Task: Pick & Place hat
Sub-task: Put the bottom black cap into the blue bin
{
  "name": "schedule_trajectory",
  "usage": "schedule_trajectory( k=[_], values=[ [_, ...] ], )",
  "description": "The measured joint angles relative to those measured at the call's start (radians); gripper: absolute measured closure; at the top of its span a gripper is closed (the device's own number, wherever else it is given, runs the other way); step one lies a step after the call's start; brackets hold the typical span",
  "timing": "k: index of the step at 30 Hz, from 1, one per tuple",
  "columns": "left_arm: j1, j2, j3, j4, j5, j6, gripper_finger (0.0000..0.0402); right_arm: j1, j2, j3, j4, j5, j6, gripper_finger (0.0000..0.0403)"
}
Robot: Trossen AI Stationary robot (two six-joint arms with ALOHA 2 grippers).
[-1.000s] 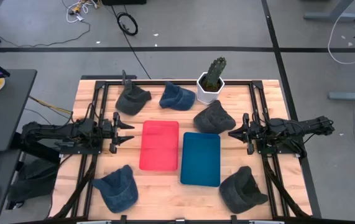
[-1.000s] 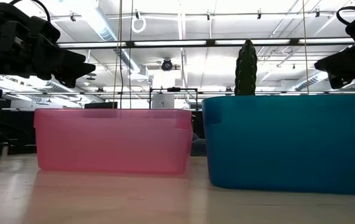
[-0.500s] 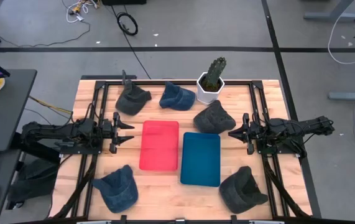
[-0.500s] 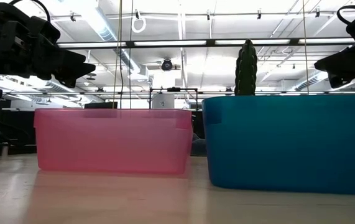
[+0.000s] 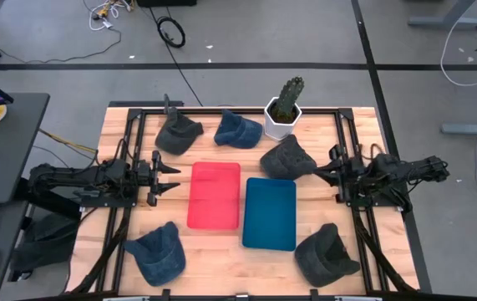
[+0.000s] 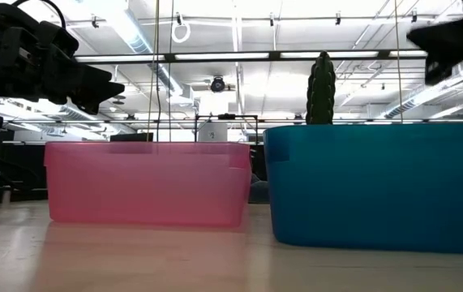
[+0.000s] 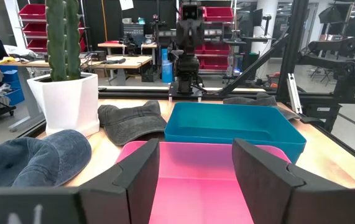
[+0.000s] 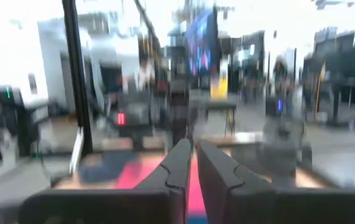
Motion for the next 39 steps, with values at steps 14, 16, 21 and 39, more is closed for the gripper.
schedule_trajectory(
  k=[14, 16, 21, 39],
  values=[
    [0.000, 0.000, 0.000, 0.000, 0.000, 0.000, 0.0195, 0.000, 0.000, 0.000, 0.686, 0.000, -0.185, 0.0367],
    [0.000, 0.000, 0.000, 0.000, 0.000, 0.000, 0.0195, 0.000, 0.000, 0.000, 0.779, 0.000, -0.231, 0.0367],
    [0.000, 0.000, 0.000, 0.000, 0.000, 0.000, 0.0195, 0.000, 0.000, 0.036, 0.920, -0.009, -0.333, 0.0367],
    [0.000, 0.000, 0.000, 0.000, 0.000, 0.000, 0.0195, 0.000, 0.186, 0.553, 0.571, -0.263, -0.370, 0.0367]
  ],
)
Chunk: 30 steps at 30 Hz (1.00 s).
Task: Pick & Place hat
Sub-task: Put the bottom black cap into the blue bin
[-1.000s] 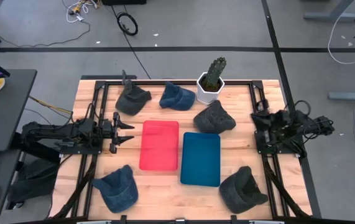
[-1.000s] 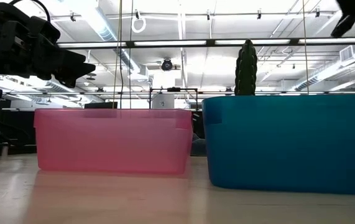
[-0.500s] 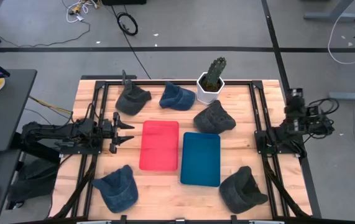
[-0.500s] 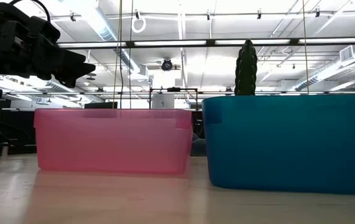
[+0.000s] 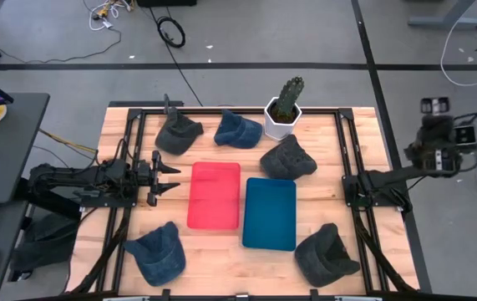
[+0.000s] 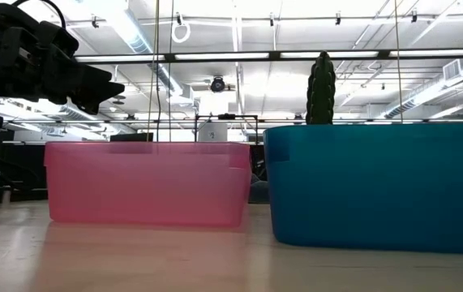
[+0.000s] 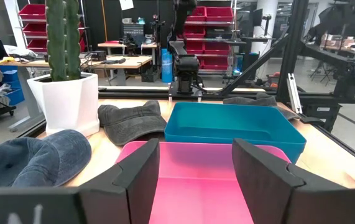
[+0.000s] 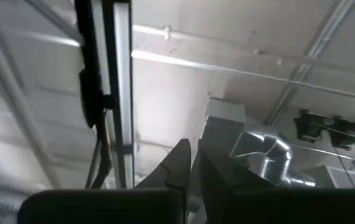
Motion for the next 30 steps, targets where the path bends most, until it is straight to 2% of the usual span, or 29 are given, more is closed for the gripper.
schedule_trajectory(
  k=[3, 8, 19, 30],
  values=[
    [0.000, 0.000, 0.000, 0.000, 0.000, 0.000, 0.0195, 0.000, 0.082, 0.131, -0.106, -0.017, -0.033, 0.0367],
    [0.000, 0.000, 0.000, 0.000, 0.000, 0.000, 0.0195, 0.000, 0.217, 0.330, -0.210, -0.020, 0.003, 0.0367],
    [0.000, 0.000, 0.000, 0.000, 0.000, 0.000, 0.0195, 0.000, 0.490, 0.830, -0.742, -0.011, 0.092, 0.0367],
    [0.000, 0.000, 0.000, 0.000, 0.000, 0.000, 0.0195, 0.000, 0.758, 1.253, -1.089, -0.011, 0.333, 0.0367]
  ],
)
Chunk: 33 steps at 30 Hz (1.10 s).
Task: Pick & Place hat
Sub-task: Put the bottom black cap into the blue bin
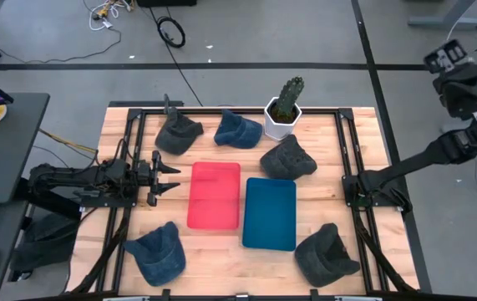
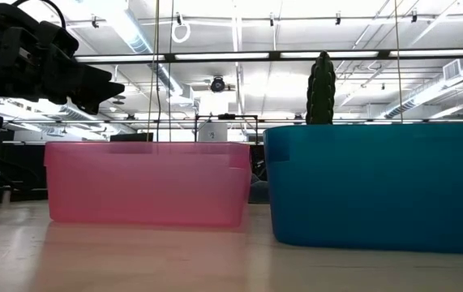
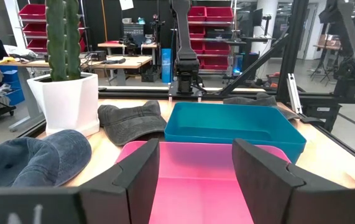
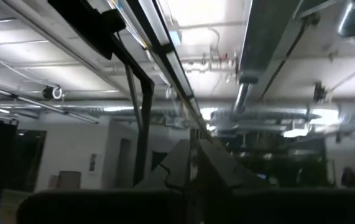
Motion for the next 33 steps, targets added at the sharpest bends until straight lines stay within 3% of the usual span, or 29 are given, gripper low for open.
schedule_trajectory(
  k=[9, 12, 23, 33],
  values=[
    [0.000, 0.000, 0.000, 0.000, 0.000, 0.000, 0.0195, 0.000, 0.143, 0.203, -0.201, -0.027, 0.203, 0.0367],
    [0.000, 0.000, 0.000, 0.000, 0.000, 0.000, 0.0195, 0.003, 0.169, 0.216, -0.208, -0.070, 0.231, 0.0367],
    [0.000, 0.000, 0.000, 0.000, 0.000, 0.000, 0.0195, 0.093, 0.264, 0.216, -0.274, -0.078, 0.319, 0.0367],
    [0.000, 0.000, 0.000, 0.000, 0.000, 0.000, 0.0195, 0.199, 0.389, 0.215, -0.592, 0.086, 0.615, 0.0367]
  ],
)
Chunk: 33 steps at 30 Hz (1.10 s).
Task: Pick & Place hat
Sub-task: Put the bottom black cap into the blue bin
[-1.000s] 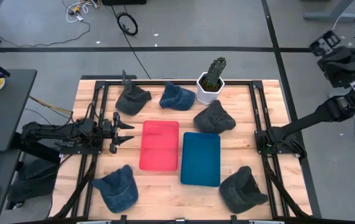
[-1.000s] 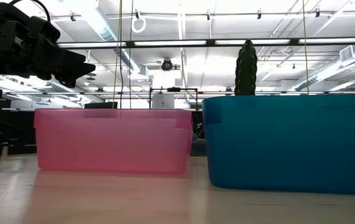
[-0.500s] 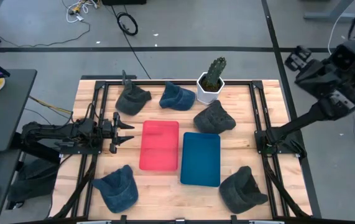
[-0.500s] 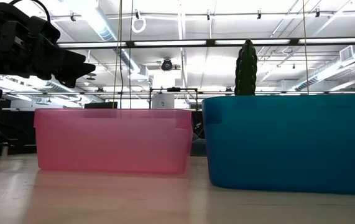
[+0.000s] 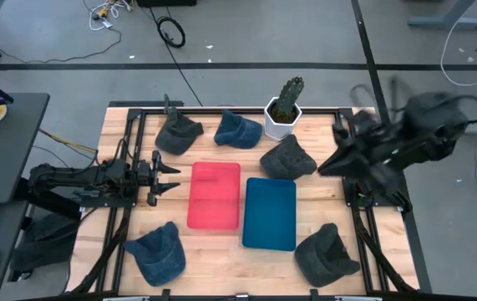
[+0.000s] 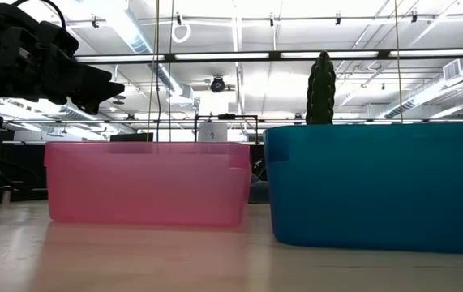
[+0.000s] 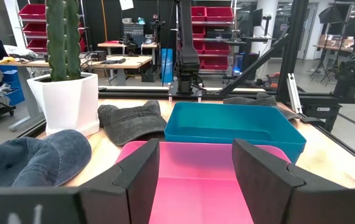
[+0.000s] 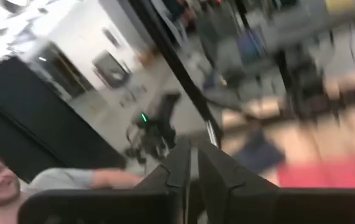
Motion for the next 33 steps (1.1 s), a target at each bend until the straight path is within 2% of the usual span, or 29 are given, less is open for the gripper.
schedule_trajectory(
  k=[9, 14, 28, 33],
  values=[
    [0.000, 0.000, 0.000, 0.000, 0.000, 0.000, 0.0195, 0.095, 0.103, 0.000, -0.348, 0.004, 0.467, 0.0367],
    [0.000, 0.000, 0.000, 0.000, 0.000, 0.000, 0.0195, 0.177, 0.151, 0.000, -0.539, 0.053, 0.722, 0.0367],
    [0.000, 0.000, 0.000, 0.000, 0.000, 0.000, 0.0195, 0.463, 0.224, -0.006, -0.588, 0.204, 1.195, 0.0367],
    [0.000, 0.000, 0.000, 0.000, 0.000, 0.000, 0.0195, 0.538, 0.224, -0.072, -0.584, 0.208, 1.362, 0.0367]
  ],
)
